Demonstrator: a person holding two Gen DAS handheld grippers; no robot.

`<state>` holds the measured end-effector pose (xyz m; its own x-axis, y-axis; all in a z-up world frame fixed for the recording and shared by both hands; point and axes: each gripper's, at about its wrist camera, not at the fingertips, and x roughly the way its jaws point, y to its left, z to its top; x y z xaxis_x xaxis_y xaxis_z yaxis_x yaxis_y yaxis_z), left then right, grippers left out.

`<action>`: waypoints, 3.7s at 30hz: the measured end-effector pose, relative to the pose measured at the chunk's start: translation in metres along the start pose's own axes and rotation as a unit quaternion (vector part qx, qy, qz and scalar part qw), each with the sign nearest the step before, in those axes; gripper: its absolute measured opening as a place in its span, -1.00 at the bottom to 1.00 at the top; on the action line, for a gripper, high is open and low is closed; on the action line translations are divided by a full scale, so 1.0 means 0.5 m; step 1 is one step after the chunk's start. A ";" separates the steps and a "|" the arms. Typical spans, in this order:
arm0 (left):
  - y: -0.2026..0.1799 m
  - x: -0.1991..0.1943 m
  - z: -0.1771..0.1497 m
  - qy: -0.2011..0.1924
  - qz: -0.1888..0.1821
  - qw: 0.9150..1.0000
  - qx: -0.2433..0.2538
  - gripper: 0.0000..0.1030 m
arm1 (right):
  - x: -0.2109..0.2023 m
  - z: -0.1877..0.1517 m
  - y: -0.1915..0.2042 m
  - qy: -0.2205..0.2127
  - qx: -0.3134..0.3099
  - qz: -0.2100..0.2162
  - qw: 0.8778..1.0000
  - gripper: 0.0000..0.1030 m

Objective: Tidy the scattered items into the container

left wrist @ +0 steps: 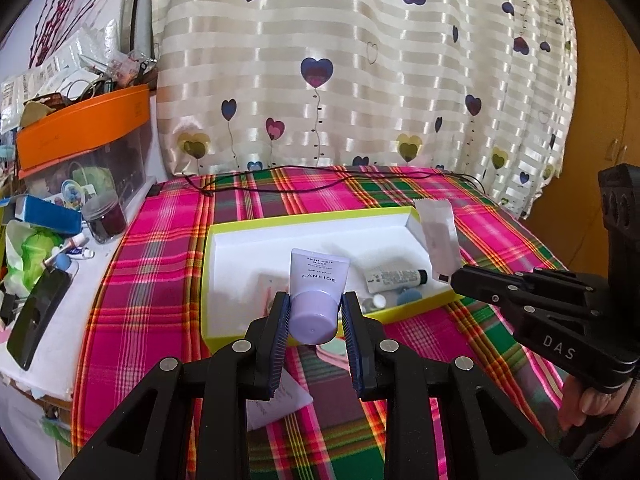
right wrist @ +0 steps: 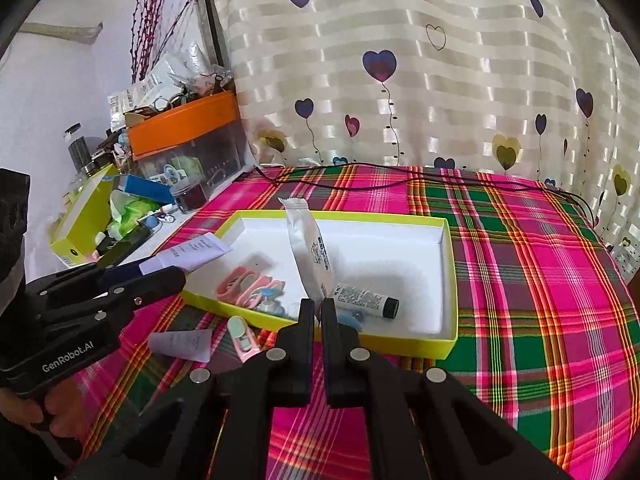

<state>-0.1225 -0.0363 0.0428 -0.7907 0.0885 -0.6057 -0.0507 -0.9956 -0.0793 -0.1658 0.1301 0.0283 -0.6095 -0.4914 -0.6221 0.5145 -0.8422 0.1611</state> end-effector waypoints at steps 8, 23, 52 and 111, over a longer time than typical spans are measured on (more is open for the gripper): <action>0.012 0.031 0.007 0.007 0.006 1.000 -0.006 -0.47 | 0.034 0.004 -0.009 0.013 0.001 0.001 1.000 -0.93; 0.027 0.093 0.008 0.034 0.016 0.999 -0.013 -0.47 | 0.088 0.007 -0.023 0.037 0.003 0.007 0.999 -0.93; 0.044 0.101 0.015 0.029 0.020 0.999 -0.027 -0.47 | 0.085 0.000 -0.019 0.043 0.012 0.009 0.999 -0.76; 0.014 -0.081 -0.124 0.029 0.020 0.998 -0.053 -0.47 | -0.061 -0.123 0.095 0.034 -0.008 0.050 0.998 -0.54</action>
<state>-0.0530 -0.0447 0.0178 -0.7534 0.0530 -0.6554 0.0482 -0.9896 -0.1355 -0.0857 0.1187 0.0080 -0.5119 -0.5569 -0.6541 0.5810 -0.7853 0.2138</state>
